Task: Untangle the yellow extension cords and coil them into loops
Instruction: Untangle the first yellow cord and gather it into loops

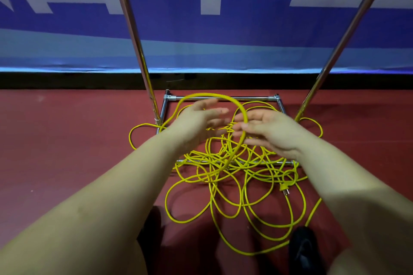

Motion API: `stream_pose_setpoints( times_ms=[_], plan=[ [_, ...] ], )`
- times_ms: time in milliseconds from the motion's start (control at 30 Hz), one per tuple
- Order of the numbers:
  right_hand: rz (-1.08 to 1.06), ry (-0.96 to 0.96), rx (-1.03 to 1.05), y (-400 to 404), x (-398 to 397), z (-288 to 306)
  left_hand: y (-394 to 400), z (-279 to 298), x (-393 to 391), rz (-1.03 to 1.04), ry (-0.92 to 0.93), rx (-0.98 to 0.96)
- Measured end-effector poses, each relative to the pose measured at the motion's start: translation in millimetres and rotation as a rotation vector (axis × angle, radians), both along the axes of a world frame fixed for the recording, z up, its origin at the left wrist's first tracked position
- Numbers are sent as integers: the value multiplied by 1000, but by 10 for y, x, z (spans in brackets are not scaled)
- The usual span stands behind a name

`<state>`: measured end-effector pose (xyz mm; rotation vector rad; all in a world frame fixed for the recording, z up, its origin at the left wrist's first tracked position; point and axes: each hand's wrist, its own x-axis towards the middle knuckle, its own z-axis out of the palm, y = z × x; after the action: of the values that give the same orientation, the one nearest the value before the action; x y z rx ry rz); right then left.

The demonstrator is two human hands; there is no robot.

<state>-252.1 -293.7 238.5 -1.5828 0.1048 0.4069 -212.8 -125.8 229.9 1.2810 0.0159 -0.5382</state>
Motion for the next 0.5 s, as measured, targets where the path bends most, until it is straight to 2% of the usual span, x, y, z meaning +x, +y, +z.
stream_pose_setpoints(
  times_ms=[100,167,233,367,433,500],
  plan=[
    [-208,-21,280,-68,57,45,-61,-100,-149,-338,-164,345],
    [-353,-42,450,-105,107,89,-92,-107,-211,-444,-159,360],
    [-489,-68,549,-159,156,119,-95,-71,-211,-447,-111,283],
    [-559,-119,506,-242,183,121,-69,-38,-176,-453,-222,279],
    [-463,-113,425,-224,158,123,-78,-19,-186,-375,-230,244],
    [-278,-39,245,-170,98,90,-88,24,-172,-222,-178,138]
  ],
)
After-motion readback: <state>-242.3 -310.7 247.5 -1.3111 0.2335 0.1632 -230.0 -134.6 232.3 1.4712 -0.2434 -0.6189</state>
